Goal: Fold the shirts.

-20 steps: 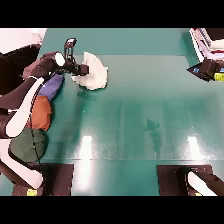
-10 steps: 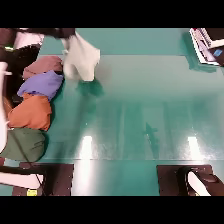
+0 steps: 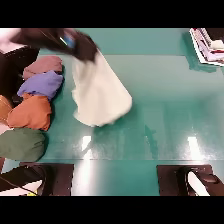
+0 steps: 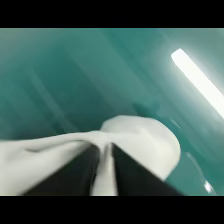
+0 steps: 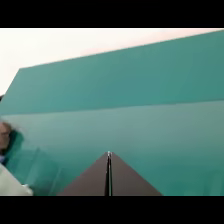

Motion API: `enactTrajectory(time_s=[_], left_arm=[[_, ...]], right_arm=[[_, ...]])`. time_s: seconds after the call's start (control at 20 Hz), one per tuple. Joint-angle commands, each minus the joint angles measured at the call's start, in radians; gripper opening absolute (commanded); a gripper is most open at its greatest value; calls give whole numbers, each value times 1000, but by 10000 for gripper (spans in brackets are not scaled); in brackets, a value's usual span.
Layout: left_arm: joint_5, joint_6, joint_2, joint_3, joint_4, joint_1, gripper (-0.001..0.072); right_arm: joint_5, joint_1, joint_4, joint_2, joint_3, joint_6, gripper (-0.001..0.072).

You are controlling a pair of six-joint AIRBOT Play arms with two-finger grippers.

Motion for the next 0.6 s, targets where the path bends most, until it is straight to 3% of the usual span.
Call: enactTrajectory(time_s=[0.0, 0.1, 0.25, 0.55], left_arm=[[153, 1, 12, -212, 0, -130, 553], [217, 1, 12, -243, 45, -110, 556], [179, -8, 12, -245, 139, 29, 556], [217, -51, -16, -509, 6, 381, 555]], right_arm=[[159, 0, 1, -75, 106, 0, 18], [233, 0, 1, -119, 170, 0, 19], [304, 0, 3, -163, 227, 0, 18], [304, 0, 3, -164, 227, 0, 18]])
